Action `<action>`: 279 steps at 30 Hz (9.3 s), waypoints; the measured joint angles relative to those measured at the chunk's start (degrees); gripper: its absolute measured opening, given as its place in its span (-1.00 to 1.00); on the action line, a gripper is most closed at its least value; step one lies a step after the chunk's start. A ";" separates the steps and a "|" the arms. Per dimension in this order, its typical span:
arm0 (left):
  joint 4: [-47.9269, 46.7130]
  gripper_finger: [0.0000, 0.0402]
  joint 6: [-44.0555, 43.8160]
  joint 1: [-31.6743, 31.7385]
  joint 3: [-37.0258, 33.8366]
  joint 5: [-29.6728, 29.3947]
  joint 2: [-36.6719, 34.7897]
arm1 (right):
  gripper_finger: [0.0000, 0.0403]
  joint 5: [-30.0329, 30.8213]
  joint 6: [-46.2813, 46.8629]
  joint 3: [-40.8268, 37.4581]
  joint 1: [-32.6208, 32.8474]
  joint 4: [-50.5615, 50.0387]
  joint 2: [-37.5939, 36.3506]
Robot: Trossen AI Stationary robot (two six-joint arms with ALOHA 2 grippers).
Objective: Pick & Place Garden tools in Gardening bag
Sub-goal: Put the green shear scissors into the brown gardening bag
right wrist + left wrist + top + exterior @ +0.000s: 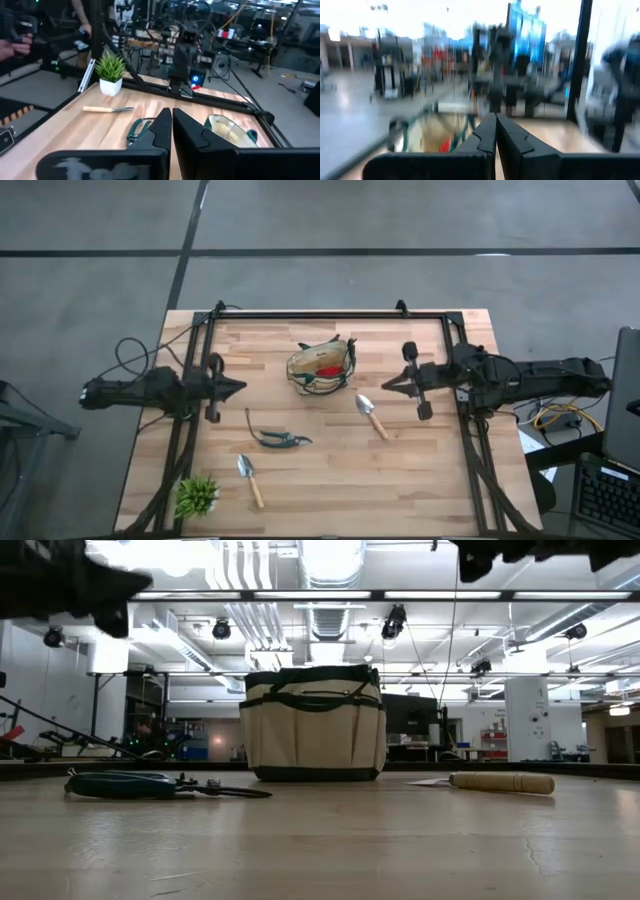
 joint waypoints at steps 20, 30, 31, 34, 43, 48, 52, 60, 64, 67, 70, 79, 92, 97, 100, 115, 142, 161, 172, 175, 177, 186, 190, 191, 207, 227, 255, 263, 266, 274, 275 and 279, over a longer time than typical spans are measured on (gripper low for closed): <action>-7.56 -0.66 -22.41 -0.37 1.17 0.68 12.45 | -0.96 1.65 6.09 -11.89 -3.31 4.57 -5.96; -27.27 -0.61 -21.03 -2.44 14.24 3.28 30.20 | -0.96 7.37 6.41 -13.06 -3.31 6.86 -5.61; -29.06 -0.61 -20.19 -3.03 15.51 4.52 31.99 | -0.96 7.37 6.43 -13.06 -3.31 6.87 -5.61; -33.98 -0.62 -15.33 -5.16 18.57 12.11 37.25 | -0.96 7.37 6.50 -13.06 -3.31 6.87 -5.61; -35.21 -0.70 -12.50 -9.94 22.56 13.34 48.62 | -0.96 7.35 6.65 -13.26 -3.27 6.78 -5.21; -36.11 -0.74 -14.64 -11.10 22.45 12.24 54.34 | -0.96 7.35 6.63 -13.26 -3.31 6.79 -4.47; -35.95 -0.77 -14.62 -11.40 22.38 11.85 58.44 | -0.96 7.49 6.31 -13.28 -3.31 6.86 -3.05; -34.27 -0.78 -13.21 -11.67 22.37 11.37 64.27 | -0.96 8.85 6.45 -13.28 -3.31 8.93 0.40; -31.77 -0.78 -13.64 -11.67 22.34 11.32 66.23 | -0.96 8.86 6.45 -13.28 -3.31 9.99 1.85; -28.51 -0.77 -17.88 -11.65 22.32 11.32 67.58 | -0.96 8.85 6.38 -13.28 -3.31 10.63 2.66; -25.94 -0.78 -22.14 -11.65 22.32 11.22 68.79 | -0.96 8.85 6.36 -13.28 -3.29 10.99 3.06; -28.53 -0.66 -18.18 -11.98 22.40 10.34 70.88 | -0.96 8.84 6.34 -13.28 -3.29 11.15 3.04; -33.17 -0.21 -33.14 -11.91 22.80 11.52 68.65 | -0.96 8.85 6.42 -13.28 -3.29 11.22 3.00; -33.24 -0.19 -34.33 -12.09 23.04 20.68 68.61 | -0.96 8.85 6.25 -13.28 -3.29 11.22 3.00; -33.08 -0.19 -35.66 -12.37 22.95 20.70 68.65 | -0.96 8.85 6.25 -13.28 -3.29 11.22 3.00; -24.89 -0.19 -39.37 -12.57 22.49 18.93 69.05 | -0.96 9.11 6.19 -13.28 -3.29 11.24 2.98; -24.46 -0.39 -42.53 -12.76 22.60 13.06 75.38 | -0.96 10.38 6.17 -13.26 -3.27 11.37 2.98; -26.45 -0.97 -39.19 -12.61 23.82 10.69 74.67 | -0.96 10.36 5.99 -13.26 -3.29 11.68 2.98; -39.90 -0.98 -35.17 -11.53 32.10 -6.18 65.35 | -0.96 10.34 5.51 -13.24 -3.29 11.63 2.98; -42.93 -0.98 -34.32 -10.59 34.94 -9.12 64.03 | -0.96 10.34 5.49 -13.24 -3.29 11.62 2.98; -43.59 -0.98 -34.09 -9.86 36.36 -11.16 63.66 | -0.96 10.34 5.20 -13.24 -3.29 11.61 2.98; -43.16 -0.98 -36.52 -5.96 42.58 -15.76 63.04 | -0.96 10.32 4.90 -13.24 -3.27 11.57 2.98; -43.27 -0.98 -37.49 -4.86 45.14 -15.86 63.05 | -0.96 10.32 4.70 -13.24 -3.27 11.57 2.98; -43.23 -0.98 -38.52 -4.56 45.78 -15.86 63.04 | -0.96 10.32 4.68 -13.24 -3.27 11.57 2.98; -43.39 -0.99 -39.92 -2.58 52.79 -18.15 62.87 | -0.96 10.32 4.66 -13.24 -3.27 11.57 2.98; -43.03 -0.97 -35.35 -0.09 56.38 -24.65 60.35 | -0.96 10.32 4.42 -13.24 -3.29 11.57 2.98; -26.81 -0.95 -34.51 -0.11 48.72 -19.43 60.74 | -0.96 10.32 4.24 -13.50 -3.29 10.19 2.98; -25.84 -0.96 -35.94 -0.67 48.73 -17.45 60.66 | -0.96 10.32 4.24 -13.75 -3.29 10.19 3.00; -26.71 -0.96 -37.11 -1.15 47.59 -16.50 60.63 | -0.96 10.32 4.44 -13.83 -3.29 9.97 3.00; -27.88 -0.96 -38.02 -4.65 46.93 -16.10 60.32 | -0.96 10.32 4.55 -14.77 -3.29 9.71 3.00; -28.41 -0.96 -38.28 -4.94 46.95 -16.10 60.17 | -0.96 10.32 4.73 -14.88 -3.29 9.75 3.00; -31.60 -0.96 -39.34 -5.61 46.95 -16.43 59.65 | -0.96 10.34 4.96 -14.92 -3.29 9.85 3.00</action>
